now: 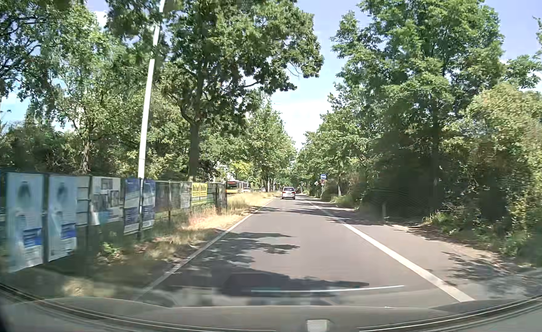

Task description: Follow the waypoints while adhering to traffic rules and regulations

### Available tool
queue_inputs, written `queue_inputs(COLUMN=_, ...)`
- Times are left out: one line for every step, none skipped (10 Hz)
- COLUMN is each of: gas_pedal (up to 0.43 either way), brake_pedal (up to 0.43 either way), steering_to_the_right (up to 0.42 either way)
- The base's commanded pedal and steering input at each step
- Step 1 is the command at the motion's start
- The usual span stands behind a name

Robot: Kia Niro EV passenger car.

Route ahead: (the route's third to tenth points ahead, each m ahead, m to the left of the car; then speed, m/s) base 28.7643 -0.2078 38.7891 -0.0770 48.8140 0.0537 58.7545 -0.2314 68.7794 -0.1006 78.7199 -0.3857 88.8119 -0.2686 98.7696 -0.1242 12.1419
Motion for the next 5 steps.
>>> queue_inputs(gas_pedal=0.087, brake_pedal=0.03, steering_to_the_right=0.001)
queue_inputs(gas_pedal=0.087, brake_pedal=0.03, steering_to_the_right=0.001)
queue_inputs(gas_pedal=0.087, brake_pedal=0.03, steering_to_the_right=0.001)
queue_inputs(gas_pedal=0.087, brake_pedal=0.03, steering_to_the_right=0.001)
queue_inputs(gas_pedal=0.087, brake_pedal=0.03, steering_to_the_right=0.001)
